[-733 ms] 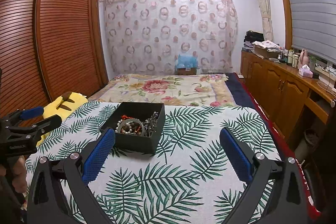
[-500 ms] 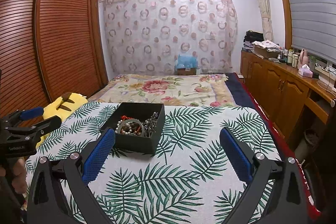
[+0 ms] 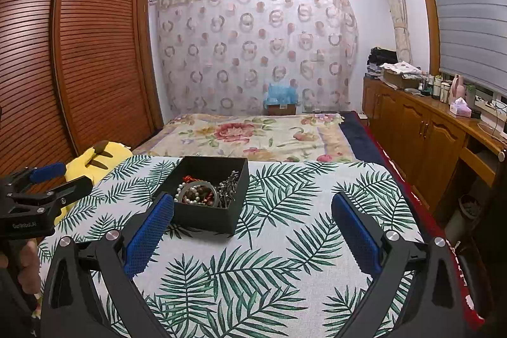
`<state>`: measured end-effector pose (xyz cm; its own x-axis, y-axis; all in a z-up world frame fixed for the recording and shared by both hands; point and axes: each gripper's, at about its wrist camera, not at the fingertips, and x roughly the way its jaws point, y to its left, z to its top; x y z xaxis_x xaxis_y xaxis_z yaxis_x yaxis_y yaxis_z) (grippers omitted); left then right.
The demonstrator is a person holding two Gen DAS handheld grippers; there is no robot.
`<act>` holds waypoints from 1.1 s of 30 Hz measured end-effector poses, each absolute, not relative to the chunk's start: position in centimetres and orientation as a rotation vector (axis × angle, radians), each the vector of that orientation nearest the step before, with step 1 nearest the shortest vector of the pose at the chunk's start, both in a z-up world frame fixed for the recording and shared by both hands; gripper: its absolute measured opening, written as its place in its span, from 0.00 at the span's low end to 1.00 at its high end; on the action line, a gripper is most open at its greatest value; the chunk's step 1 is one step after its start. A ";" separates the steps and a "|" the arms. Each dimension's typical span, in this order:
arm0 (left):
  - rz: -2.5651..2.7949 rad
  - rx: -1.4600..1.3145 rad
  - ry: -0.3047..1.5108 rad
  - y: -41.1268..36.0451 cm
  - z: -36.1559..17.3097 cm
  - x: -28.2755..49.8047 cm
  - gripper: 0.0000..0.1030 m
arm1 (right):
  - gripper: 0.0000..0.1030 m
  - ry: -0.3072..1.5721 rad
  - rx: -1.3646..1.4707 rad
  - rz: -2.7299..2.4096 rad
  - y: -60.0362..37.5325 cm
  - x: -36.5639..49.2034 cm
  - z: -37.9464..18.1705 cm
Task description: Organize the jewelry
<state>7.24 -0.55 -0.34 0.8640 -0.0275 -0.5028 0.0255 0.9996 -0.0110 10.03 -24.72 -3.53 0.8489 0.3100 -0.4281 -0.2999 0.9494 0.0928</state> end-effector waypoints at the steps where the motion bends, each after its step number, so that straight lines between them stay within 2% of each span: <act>1: -0.028 -0.003 0.527 -0.6 -0.3 7.2 0.92 | 0.98 0.455 0.023 0.322 -24.8 10.1 -3.6; 33: -0.027 -0.002 0.523 -1.1 -0.3 7.2 0.93 | 0.98 0.454 0.027 0.324 -24.9 10.1 -3.7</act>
<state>7.21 -1.10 -0.28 0.8658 -0.0261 -0.4996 0.0250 0.9996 -0.0087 10.13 -24.93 -3.69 0.8485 0.3138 -0.4262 -0.3018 0.9484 0.0974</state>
